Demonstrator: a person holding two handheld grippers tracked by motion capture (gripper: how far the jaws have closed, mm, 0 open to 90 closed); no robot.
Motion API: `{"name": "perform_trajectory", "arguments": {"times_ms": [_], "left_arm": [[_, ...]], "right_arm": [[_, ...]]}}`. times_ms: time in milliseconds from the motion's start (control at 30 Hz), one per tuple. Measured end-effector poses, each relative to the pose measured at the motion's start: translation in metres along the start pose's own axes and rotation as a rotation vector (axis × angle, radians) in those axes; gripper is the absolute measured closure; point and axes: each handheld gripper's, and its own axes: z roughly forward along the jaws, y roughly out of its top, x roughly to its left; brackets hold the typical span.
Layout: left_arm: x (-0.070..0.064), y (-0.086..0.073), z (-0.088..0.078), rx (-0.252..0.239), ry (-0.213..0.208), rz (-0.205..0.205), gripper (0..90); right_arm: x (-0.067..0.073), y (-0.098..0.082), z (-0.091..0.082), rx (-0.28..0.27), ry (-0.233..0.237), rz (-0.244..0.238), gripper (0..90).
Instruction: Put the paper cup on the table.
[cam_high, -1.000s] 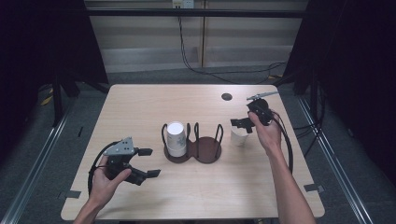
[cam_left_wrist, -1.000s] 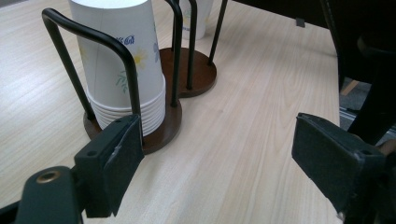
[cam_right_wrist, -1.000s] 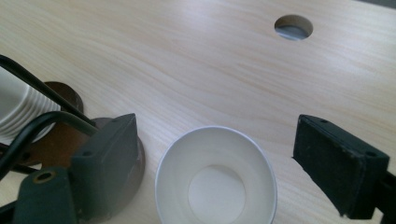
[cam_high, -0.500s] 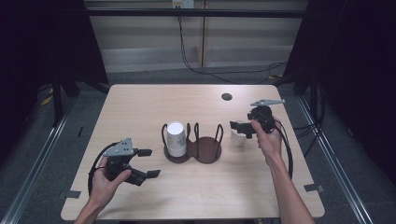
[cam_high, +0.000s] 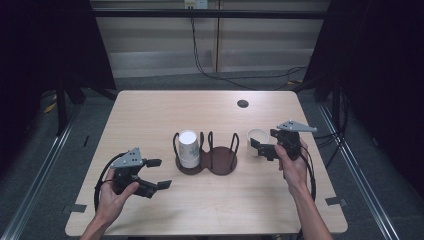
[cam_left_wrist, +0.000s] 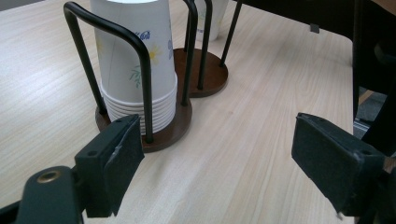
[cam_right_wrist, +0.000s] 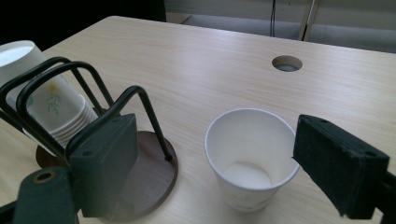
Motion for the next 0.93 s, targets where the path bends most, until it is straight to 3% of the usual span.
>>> {"name": "perform_trajectory", "arguments": {"times_ms": [400, 500, 600, 833, 933], "left_arm": [[-0.006, -0.006, -0.005, -0.007, -0.002, -0.008, 16.5], [-0.005, -0.008, -0.005, -0.003, 0.026, -0.015, 16.5], [-0.004, -0.009, -0.007, -0.005, 0.011, -0.035, 16.5], [-0.001, -0.016, -0.009, -0.02, 0.019, -0.065, 16.4], [-0.001, -0.018, -0.007, -0.007, 0.042, -0.064, 16.4]], "right_arm": [[0.032, -0.027, -0.016, -0.028, 0.021, -0.038, 13.9], [0.042, -0.036, -0.019, -0.031, 0.05, -0.026, 13.9], [0.052, -0.046, -0.022, -0.023, 0.08, -0.017, 14.0], [0.057, -0.065, -0.021, -0.028, 0.079, -0.02, 14.0], [0.058, -0.069, -0.02, -0.018, 0.073, -0.034, 14.0]]}}
